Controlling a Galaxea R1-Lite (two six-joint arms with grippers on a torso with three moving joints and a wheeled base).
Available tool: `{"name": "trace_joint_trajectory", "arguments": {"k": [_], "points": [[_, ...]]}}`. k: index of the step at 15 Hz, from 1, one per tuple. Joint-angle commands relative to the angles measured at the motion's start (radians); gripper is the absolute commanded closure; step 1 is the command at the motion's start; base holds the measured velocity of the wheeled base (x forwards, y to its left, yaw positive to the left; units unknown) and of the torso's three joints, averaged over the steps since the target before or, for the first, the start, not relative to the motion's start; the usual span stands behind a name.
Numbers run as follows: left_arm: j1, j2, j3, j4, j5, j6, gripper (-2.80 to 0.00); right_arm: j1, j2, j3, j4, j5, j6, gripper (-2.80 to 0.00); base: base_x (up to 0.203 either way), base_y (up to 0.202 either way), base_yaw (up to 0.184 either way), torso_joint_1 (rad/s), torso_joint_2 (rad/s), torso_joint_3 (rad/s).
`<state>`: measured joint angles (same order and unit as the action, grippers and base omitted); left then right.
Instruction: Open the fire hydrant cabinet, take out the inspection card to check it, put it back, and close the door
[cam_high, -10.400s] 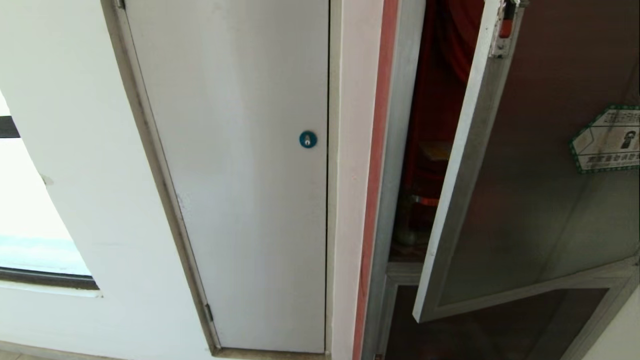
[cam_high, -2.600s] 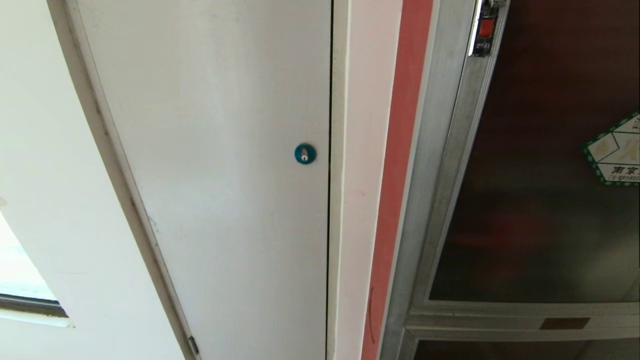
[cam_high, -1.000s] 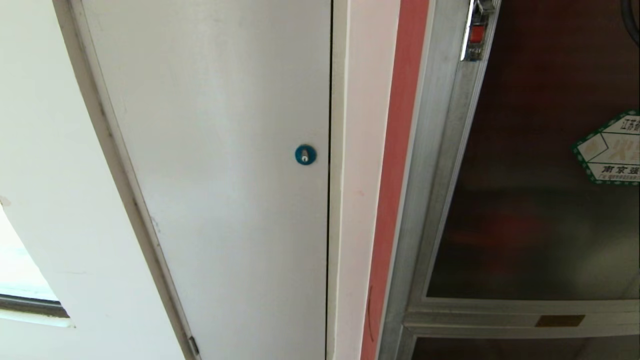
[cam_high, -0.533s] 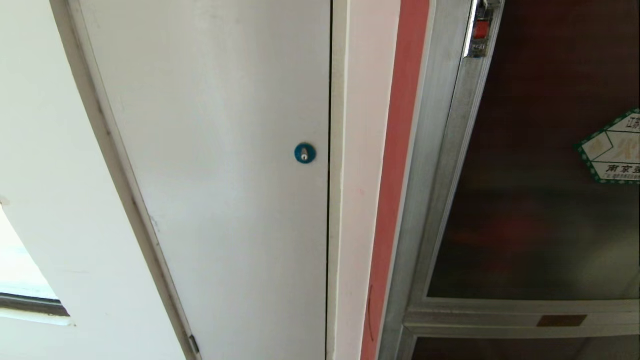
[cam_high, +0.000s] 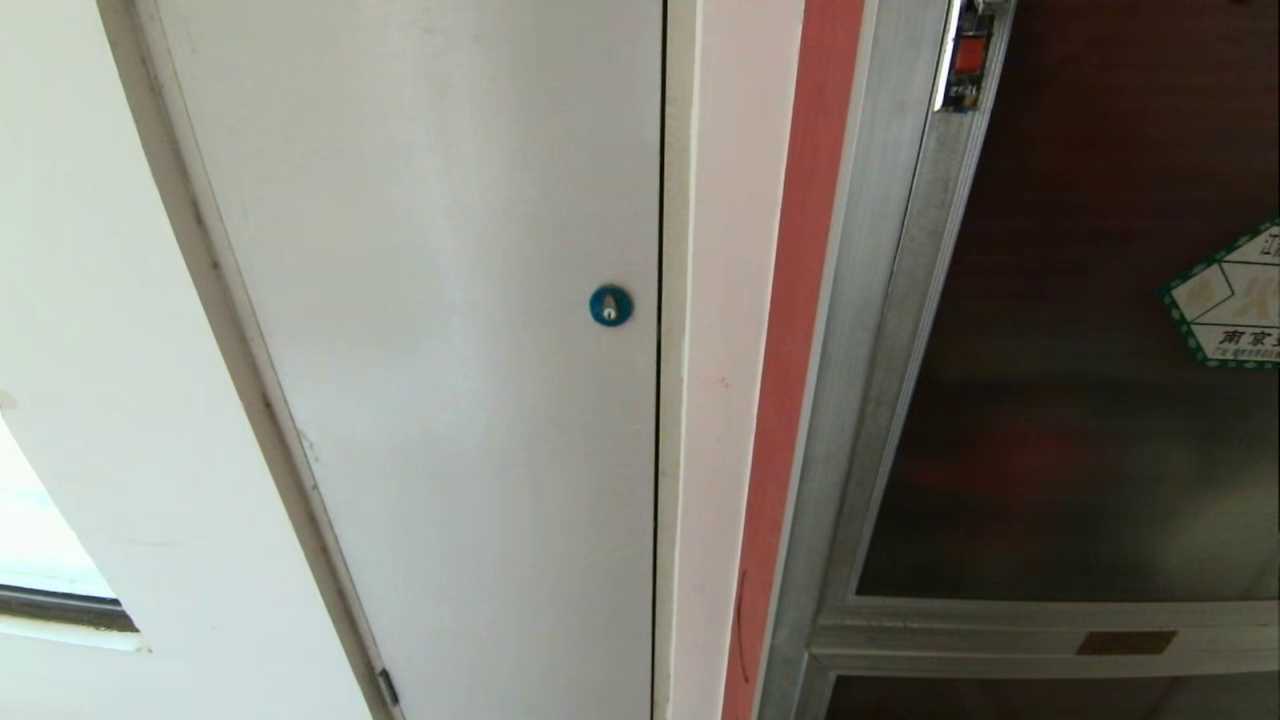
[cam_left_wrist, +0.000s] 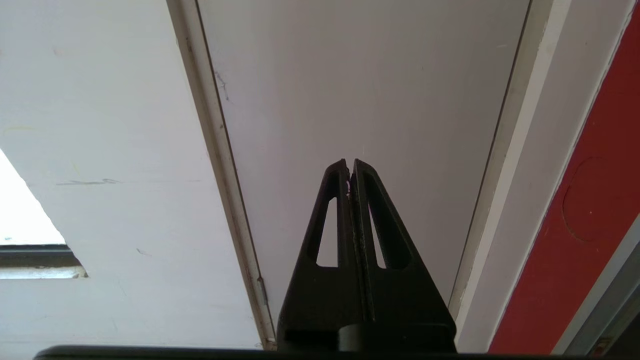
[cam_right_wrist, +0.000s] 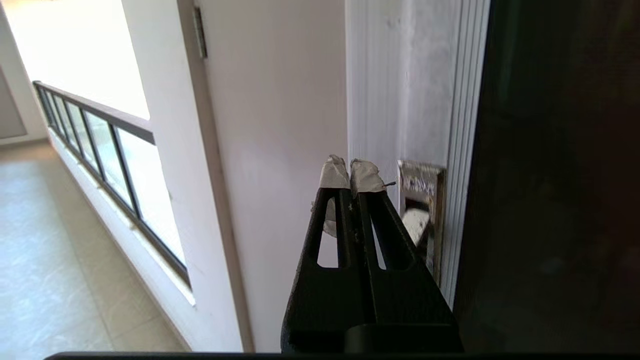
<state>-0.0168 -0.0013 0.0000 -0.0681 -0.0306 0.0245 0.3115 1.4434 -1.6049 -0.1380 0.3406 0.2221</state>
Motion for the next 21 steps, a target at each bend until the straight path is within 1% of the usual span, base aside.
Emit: {"name": "trace_joint_trajectory", "arguments": {"k": [1,12,15,21], "points": [[0.0,0.001,0.028,-0.001,0.0,0.0,0.0,0.0,-0.017,0.038,-0.009,0.004,0.001,0.0,0.0,0.0,0.0,0.0,0.0,0.0],[0.0,0.001,0.028,-0.001,0.0,0.0,0.0,-0.02,0.004,0.1,-0.012,0.001,0.001,0.0,0.0,0.0,0.0,0.0,0.0,0.0],[0.0,0.001,0.028,-0.001,0.0,0.0,0.0,-0.026,0.027,0.101,-0.012,-0.027,0.0,0.0,0.0,0.0,0.0,0.0,0.0,0.0],[0.0,0.001,0.028,-0.001,0.0,0.0,0.0,-0.033,0.046,0.122,-0.014,-0.029,-0.001,0.0,0.0,0.0,0.0,0.0,0.0,0.0]]}}
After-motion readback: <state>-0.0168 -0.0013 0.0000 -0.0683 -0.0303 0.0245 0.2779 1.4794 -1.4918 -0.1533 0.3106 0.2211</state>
